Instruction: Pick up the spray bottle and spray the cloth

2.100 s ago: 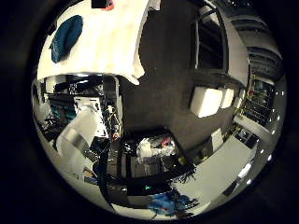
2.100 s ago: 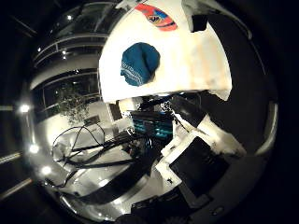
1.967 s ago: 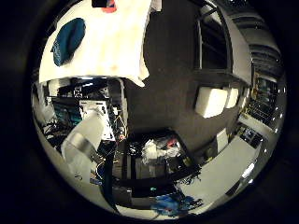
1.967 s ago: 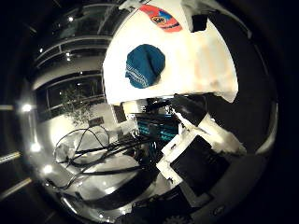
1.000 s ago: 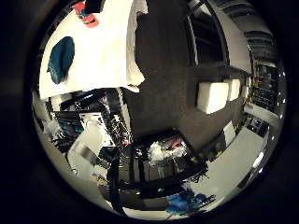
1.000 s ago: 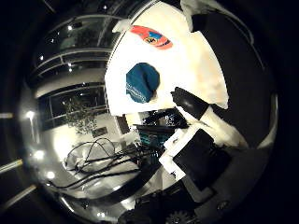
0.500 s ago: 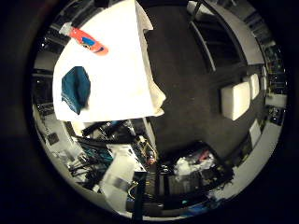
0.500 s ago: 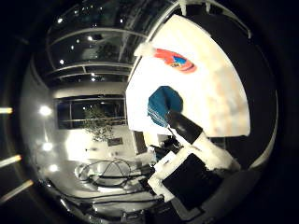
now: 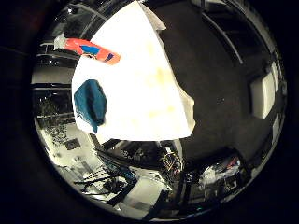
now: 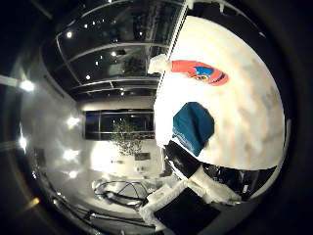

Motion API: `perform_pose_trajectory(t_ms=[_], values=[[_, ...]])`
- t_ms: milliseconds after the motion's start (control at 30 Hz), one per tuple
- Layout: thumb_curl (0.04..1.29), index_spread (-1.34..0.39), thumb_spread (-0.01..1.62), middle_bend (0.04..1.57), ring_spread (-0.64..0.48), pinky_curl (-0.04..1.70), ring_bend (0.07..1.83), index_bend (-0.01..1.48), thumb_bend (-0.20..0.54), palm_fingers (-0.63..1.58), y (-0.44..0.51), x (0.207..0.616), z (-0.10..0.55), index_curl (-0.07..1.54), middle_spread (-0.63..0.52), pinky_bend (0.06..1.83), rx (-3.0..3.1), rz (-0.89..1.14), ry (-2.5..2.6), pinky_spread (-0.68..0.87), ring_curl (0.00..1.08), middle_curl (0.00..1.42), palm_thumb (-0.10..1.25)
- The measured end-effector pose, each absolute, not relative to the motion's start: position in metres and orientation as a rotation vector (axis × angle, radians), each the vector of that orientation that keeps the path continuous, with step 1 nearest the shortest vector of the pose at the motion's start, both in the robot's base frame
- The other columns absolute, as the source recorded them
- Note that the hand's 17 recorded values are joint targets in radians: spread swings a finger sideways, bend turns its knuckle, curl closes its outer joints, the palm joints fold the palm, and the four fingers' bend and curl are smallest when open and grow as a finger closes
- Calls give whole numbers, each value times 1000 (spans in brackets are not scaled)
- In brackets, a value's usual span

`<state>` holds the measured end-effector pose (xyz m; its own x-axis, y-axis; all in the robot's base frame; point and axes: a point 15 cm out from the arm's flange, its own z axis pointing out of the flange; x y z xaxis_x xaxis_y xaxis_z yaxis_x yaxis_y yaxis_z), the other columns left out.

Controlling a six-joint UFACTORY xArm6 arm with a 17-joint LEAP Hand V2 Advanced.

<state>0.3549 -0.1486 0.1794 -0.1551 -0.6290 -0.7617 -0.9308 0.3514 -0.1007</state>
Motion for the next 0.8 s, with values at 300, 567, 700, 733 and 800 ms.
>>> perform_pose_trajectory(t_ms=[300, 567, 700, 733, 800], values=[[321, -223, 1041, 218, 207, 466, 396, 137, -25, 19, -136, 408, 163, 234, 152, 440, -1318, 509, 1748, 378, 285, 350, 598], [311, -216, 1031, 230, 193, 415, 405, 141, -27, 30, -113, 448, 149, 231, 150, 492, -1222, 538, 1647, 357, 279, 350, 578], [305, -216, 1012, 233, 192, 389, 409, 141, -31, 29, -93, 455, 139, 232, 150, 501, -1203, 590, 1624, 359, 276, 350, 548], [304, -216, 1005, 236, 192, 382, 407, 144, -32, 25, -89, 456, 137, 233, 150, 500, -1199, 600, 1621, 359, 275, 351, 539], [301, -216, 994, 237, 192, 369, 406, 146, -31, 21, -85, 460, 134, 236, 150, 494, -1202, 612, 1614, 358, 273, 350, 522]])
